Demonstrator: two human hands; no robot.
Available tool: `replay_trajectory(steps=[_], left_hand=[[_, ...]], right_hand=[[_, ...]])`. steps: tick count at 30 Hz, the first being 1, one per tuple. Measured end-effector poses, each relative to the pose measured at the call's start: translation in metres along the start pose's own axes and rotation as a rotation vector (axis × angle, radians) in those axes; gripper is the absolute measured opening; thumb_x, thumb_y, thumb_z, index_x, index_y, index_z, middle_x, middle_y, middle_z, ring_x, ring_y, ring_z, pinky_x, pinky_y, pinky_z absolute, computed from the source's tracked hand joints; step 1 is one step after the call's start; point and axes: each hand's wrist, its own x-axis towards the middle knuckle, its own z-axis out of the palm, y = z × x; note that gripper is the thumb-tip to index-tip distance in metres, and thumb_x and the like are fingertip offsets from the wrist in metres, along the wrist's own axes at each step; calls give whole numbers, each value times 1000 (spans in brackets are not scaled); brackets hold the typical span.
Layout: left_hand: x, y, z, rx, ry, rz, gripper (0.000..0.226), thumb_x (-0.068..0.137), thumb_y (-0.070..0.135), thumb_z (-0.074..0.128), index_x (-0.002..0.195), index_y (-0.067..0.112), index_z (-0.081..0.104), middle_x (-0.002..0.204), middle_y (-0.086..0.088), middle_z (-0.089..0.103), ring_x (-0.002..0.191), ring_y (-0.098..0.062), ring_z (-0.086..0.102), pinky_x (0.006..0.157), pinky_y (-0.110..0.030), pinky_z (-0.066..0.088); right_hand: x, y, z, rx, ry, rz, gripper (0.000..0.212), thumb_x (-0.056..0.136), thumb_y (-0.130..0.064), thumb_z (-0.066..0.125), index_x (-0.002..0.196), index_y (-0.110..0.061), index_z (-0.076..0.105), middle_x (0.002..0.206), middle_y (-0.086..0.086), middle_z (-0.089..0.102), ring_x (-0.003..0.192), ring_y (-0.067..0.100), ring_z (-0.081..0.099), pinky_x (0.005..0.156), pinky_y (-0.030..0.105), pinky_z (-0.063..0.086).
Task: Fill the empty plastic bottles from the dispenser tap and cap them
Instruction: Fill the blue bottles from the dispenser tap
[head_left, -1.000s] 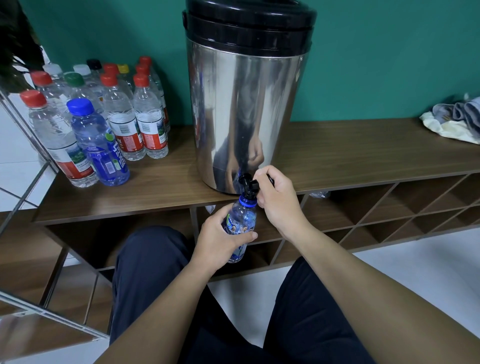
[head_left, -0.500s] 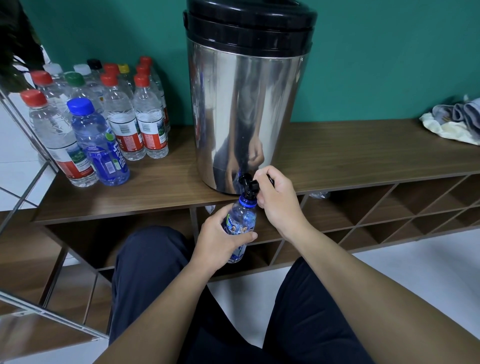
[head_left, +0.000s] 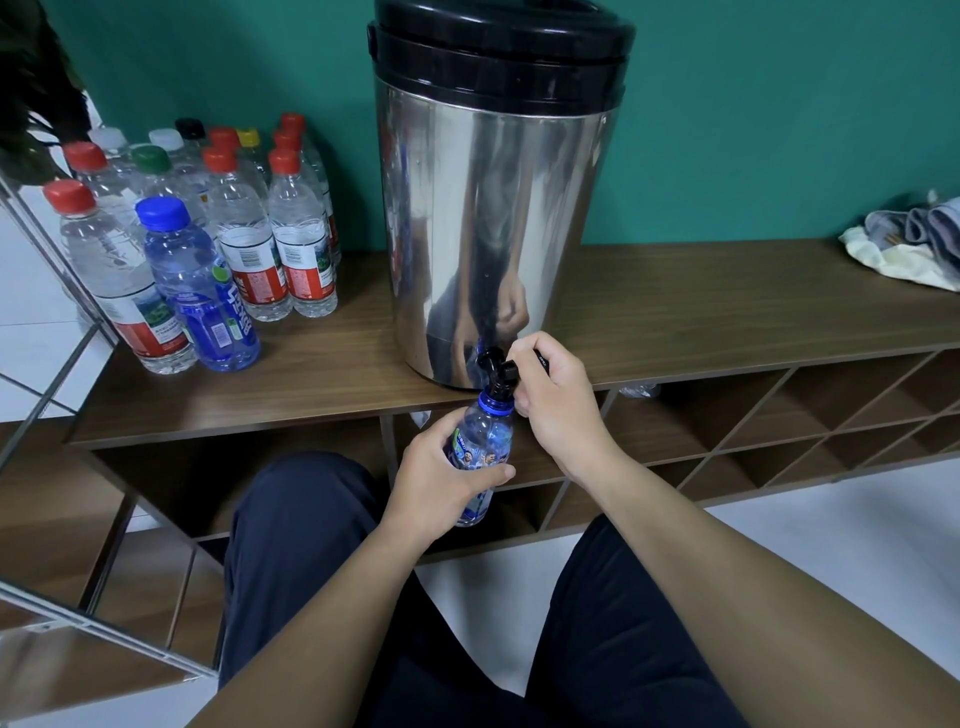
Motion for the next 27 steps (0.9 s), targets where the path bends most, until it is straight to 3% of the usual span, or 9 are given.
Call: replay_trajectory(steps=[5, 9, 27], left_hand=[[0, 0, 0, -6, 4, -2, 75, 75, 11, 104, 140, 29, 71, 118, 9, 84, 109, -12, 80, 102, -36, 63], [0, 1, 0, 1, 7, -3, 75, 75, 11, 104, 140, 30, 71, 116, 10, 84, 108, -11, 80, 101, -36, 64], [2, -4, -1, 20, 5, 15, 74, 75, 14, 104, 139, 32, 72, 119, 9, 83, 111, -13, 80, 105, -46, 63]], right_hand=[[0, -1, 0, 11, -1, 6, 27, 116, -23, 53, 98, -4, 59, 59, -9, 42, 57, 14, 36, 57, 29, 34], [-2, -3, 0, -10, -5, 4, 25, 116, -24, 53, 95, -13, 61, 58, -13, 45, 56, 11, 39, 57, 26, 38], [-1, -1, 0, 12, 4, 3, 29, 116, -26, 54, 99, -4, 60, 60, -9, 42, 58, 14, 35, 57, 30, 34]])
